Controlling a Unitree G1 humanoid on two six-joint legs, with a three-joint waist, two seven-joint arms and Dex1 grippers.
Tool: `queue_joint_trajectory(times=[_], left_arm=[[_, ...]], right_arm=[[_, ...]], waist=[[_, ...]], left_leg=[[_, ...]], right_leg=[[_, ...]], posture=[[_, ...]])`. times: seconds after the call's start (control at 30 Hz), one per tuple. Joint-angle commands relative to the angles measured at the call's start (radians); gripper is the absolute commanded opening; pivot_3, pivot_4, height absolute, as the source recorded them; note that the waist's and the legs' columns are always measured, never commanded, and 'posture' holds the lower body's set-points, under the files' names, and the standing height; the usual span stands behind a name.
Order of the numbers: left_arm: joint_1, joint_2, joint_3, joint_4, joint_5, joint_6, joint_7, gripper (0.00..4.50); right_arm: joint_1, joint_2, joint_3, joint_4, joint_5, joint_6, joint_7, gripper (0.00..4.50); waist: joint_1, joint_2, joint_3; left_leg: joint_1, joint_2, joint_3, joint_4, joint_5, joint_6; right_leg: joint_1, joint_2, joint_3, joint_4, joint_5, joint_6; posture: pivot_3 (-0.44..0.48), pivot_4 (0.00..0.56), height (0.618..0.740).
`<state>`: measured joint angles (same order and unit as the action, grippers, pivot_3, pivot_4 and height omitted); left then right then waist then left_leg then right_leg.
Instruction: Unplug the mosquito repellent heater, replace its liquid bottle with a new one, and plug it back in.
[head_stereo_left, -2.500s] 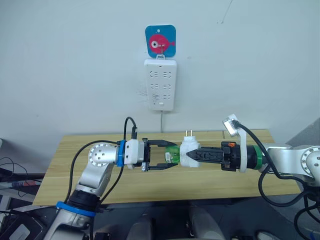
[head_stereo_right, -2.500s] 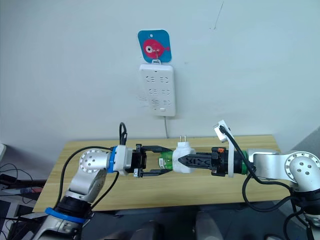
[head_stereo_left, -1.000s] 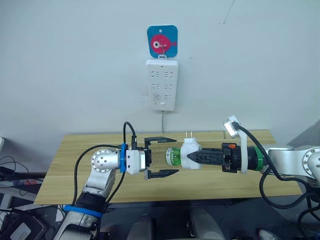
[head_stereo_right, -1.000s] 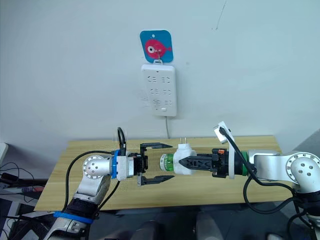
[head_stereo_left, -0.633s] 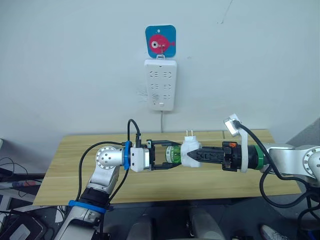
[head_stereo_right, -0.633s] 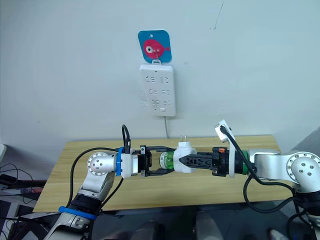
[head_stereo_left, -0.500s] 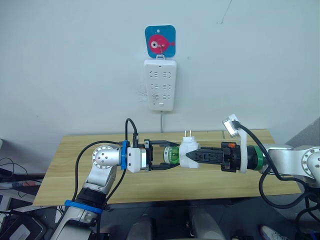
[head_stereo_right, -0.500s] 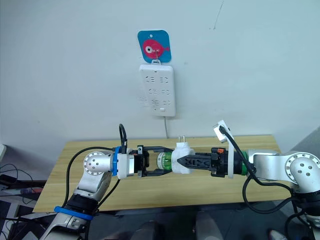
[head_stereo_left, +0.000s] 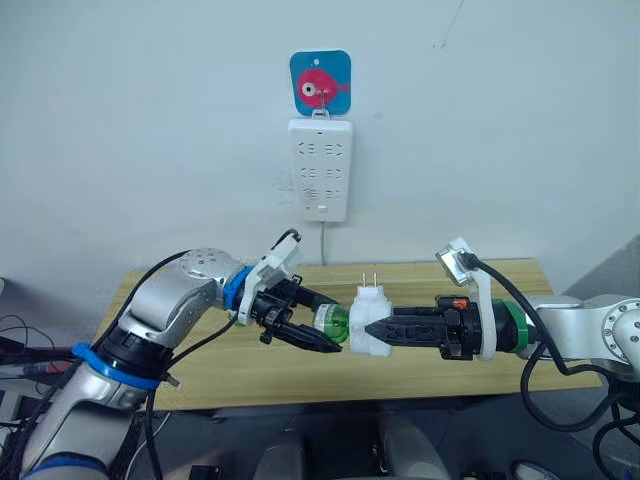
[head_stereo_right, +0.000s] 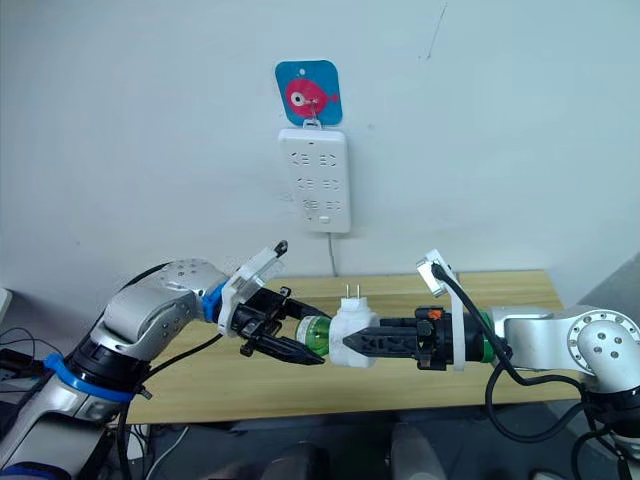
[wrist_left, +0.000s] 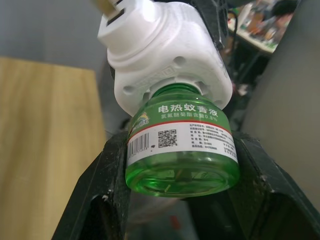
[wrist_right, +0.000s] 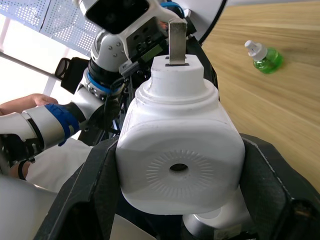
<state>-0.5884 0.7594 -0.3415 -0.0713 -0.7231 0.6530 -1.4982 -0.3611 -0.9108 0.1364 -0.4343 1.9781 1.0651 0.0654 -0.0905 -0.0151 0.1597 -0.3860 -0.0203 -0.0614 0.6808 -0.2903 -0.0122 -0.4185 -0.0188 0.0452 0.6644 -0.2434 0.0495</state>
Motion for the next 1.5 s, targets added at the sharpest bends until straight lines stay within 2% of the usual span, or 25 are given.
queue_joint_trajectory(times=[0.03,0.27,0.53,0.67,0.77,0.9,0.97,1.03,1.2,1.23,1.33,1.5], left_arm=[[-0.007,0.094,0.05,0.047,-0.015,0.128,-0.054,2.26],[-0.034,0.12,0.078,0.018,-0.121,0.35,-0.039,2.26],[0.002,0.093,0.087,-0.018,-0.102,0.321,0.007,2.26],[0.014,0.051,0.091,-0.023,-0.058,0.234,0.063,2.26],[0.012,0.027,0.096,-0.009,-0.029,0.178,0.087,3.26],[0.053,0.024,0.097,-0.017,0.066,0.012,0.056,4.48],[0.086,0.017,0.116,-0.015,0.09,-0.048,0.062,4.5],[0.137,0.01,0.122,-0.007,0.163,-0.214,0.05,4.5],[0.267,-0.138,0.214,0.046,0.293,-0.649,0.171,4.5],[0.283,-0.162,0.219,0.056,0.312,-0.74,0.16,4.5],[0.31,-0.228,0.224,0.057,0.326,-0.891,0.157,4.5],[0.3,-0.298,0.212,0.089,0.35,-1.024,0.178,4.5]], right_arm=[[0.017,-0.057,-0.051,0.018,-0.006,-0.003,-0.009,2.96],[0.019,-0.062,-0.05,0.019,-0.006,-0.016,-0.009,2.96],[0.014,-0.057,-0.045,0.02,-0.006,-0.025,-0.01,2.96],[0.018,-0.055,-0.046,0.018,-0.006,-0.03,-0.013,2.96],[0.019,-0.054,-0.045,0.017,-0.006,-0.034,-0.013,2.96],[0.02,-0.05,-0.046,0.022,-0.006,-0.035,-0.013,2.96],[0.022,-0.049,-0.048,0.024,-0.006,-0.034,-0.014,2.96],[0.025,-0.048,-0.05,0.026,-0.006,-0.035,-0.016,2.96],[0.03,-0.04,-0.056,0.025,-0.006,-0.039,-0.02,2.96],[0.029,-0.038,-0.056,0.025,-0.006,-0.039,-0.021,2.96],[0.027,-0.032,-0.056,0.027,-0.006,-0.039,-0.023,2.96],[0.024,-0.028,-0.057,0.028,-0.006,-0.035,-0.023,2.96]], waist=[[-0.001,0.0,0.0],[0.002,0.0,0.0],[0.002,0.0,0.0],[0.006,0.0,0.0],[0.006,0.0,0.0],[0.005,0.0,0.0],[0.004,0.0,0.0],[0.004,0.0,0.0],[0.011,0.0,0.0],[0.013,-0.001,0.0],[0.015,-0.001,0.0],[0.014,0.0,0.0]], left_leg=[[0.0,0.0,0.0,0.0,0.0,0.0],[0.0,0.0,0.0,0.0,0.0,0.0],[0.0,0.0,0.0,0.0,0.0,0.0],[0.0,0.0,0.001,0.0,0.0,0.0],[0.0,0.0,0.002,0.0,0.0,0.0],[0.0,0.0,0.003,0.0,0.0,0.0],[0.0,0.0,0.003,0.0,0.0,0.0],[0.0,0.0,0.003,0.0,0.0,0.0],[-0.001,0.0,0.003,0.0,0.0,0.0],[0.0,0.0,0.003,0.0,0.0,0.0],[-0.001,0.0,0.003,0.0,0.0,0.0],[0.0,0.0,0.004,0.0,0.0,0.0]], right_leg=[[0.0,0.0,0.0,0.0,0.0,0.0],[0.0,0.0,0.0,0.0,0.0,0.0],[0.0,-0.001,0.001,0.0,0.0,0.0],[0.0,-0.001,0.001,0.0,0.0,0.0],[0.0,-0.001,0.002,-0.001,0.0,0.0],[-0.001,-0.001,0.002,0.0,0.0,-0.001],[-0.001,-0.001,0.002,0.0,0.0,-0.001],[-0.001,-0.002,0.002,-0.001,0.0,-0.001],[-0.001,-0.006,0.002,-0.002,0.0,-0.001],[-0.001,-0.007,0.003,-0.002,0.0,-0.001],[-0.001,-0.007,0.003,-0.002,0.0,-0.001],[-0.001,-0.006,0.003,-0.001,0.001,-0.001]], posture=[[-0.136,0.132,0.733],[-0.134,0.129,0.733],[-0.136,0.13,0.733],[-0.137,0.132,0.733],[-0.136,0.133,0.733],[-0.136,0.136,0.733],[-0.138,0.137,0.733],[-0.138,0.137,0.733],[-0.141,0.137,0.733],[-0.141,0.137,0.733],[-0.14,0.137,0.733],[-0.139,0.137,0.733]])
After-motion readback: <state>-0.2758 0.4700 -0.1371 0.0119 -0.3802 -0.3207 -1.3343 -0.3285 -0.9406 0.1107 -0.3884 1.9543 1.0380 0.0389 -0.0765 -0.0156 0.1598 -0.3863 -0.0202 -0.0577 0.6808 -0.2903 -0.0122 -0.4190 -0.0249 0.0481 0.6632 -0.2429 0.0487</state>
